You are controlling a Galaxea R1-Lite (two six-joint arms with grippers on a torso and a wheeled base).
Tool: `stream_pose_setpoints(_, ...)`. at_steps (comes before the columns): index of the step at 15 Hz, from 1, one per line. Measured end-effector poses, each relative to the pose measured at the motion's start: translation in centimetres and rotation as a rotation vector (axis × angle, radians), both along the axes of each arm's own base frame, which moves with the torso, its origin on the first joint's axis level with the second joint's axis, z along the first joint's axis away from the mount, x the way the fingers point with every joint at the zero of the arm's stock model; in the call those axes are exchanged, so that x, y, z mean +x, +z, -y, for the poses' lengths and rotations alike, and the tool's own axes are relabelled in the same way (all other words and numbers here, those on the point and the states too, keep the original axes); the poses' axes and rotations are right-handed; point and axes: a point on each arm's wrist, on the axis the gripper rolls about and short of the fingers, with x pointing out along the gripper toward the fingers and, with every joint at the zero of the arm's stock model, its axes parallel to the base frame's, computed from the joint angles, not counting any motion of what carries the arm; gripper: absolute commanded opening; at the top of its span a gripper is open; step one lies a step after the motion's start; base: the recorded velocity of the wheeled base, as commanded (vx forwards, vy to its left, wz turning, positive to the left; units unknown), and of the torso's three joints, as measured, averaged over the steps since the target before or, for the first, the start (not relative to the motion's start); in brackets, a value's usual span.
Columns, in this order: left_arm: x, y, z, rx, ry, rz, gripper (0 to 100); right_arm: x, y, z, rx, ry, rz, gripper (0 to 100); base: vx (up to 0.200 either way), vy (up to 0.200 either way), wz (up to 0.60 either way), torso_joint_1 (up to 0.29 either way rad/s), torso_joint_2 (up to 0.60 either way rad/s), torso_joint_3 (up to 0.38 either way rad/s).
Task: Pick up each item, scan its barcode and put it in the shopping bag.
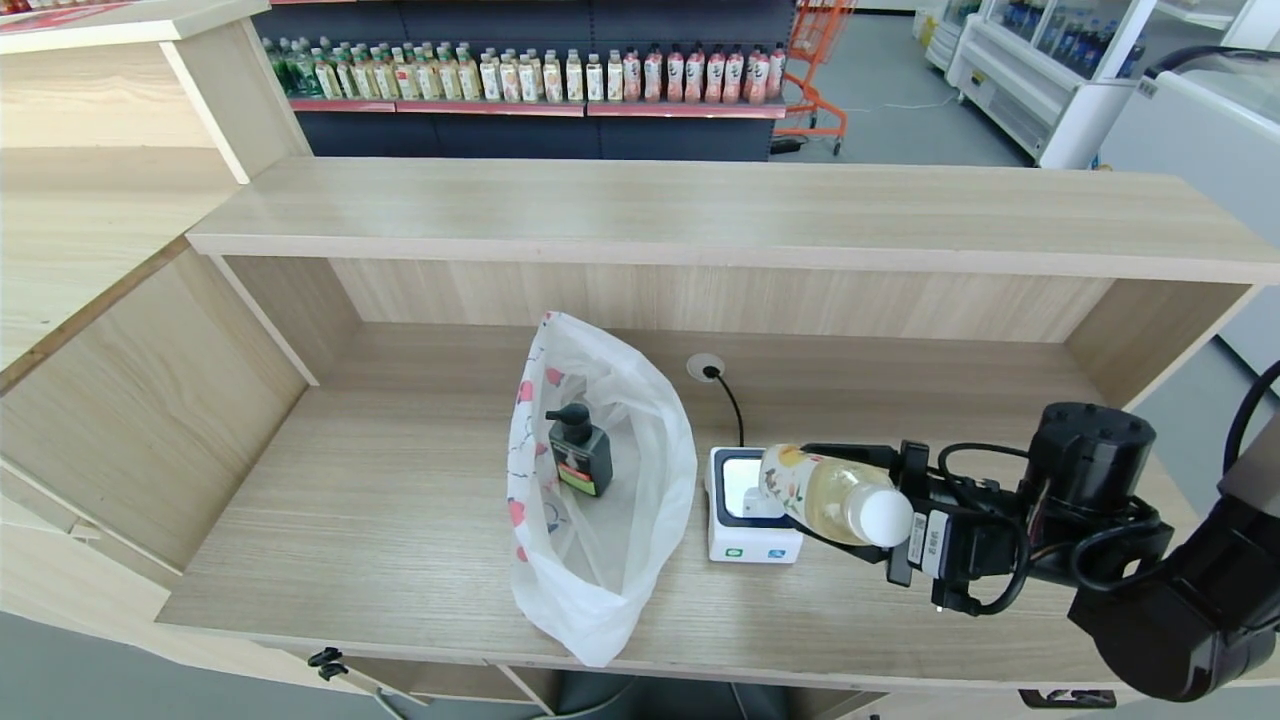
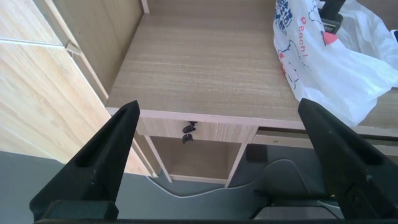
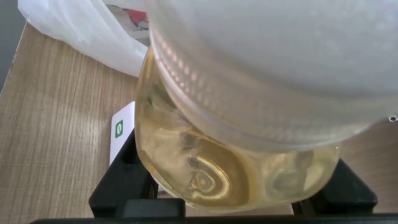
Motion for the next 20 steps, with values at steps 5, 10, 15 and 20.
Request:
stream_pose_setpoints(5,0.0,0.0,0.0,0.000,0.000,0.000,100,0.5,-0.6,-0.2,-0.016,0.019,0.020,0,0.000,0.000,0.00,0.000,0.00,0.000)
stream_pose_setpoints(10,0.0,0.0,0.0,0.000,0.000,0.000,100,1.5,-1.0,-0.4,-0.022,0.046,0.045,0,0.000,0.000,0.00,0.000,0.00,0.000)
stream_pose_setpoints(15,0.0,0.0,0.0,0.000,0.000,0.000,100,2.7,-1.3,-0.8,-0.005,0.080,0.083,0,0.000,0.000,0.00,0.000,0.00,0.000)
stream_pose_setpoints(20,0.0,0.0,0.0,0.000,0.000,0.000,100,3.5,-2.1,-1.2,0.019,0.091,0.106,0,0.000,0.000,0.00,0.000,0.00,0.000)
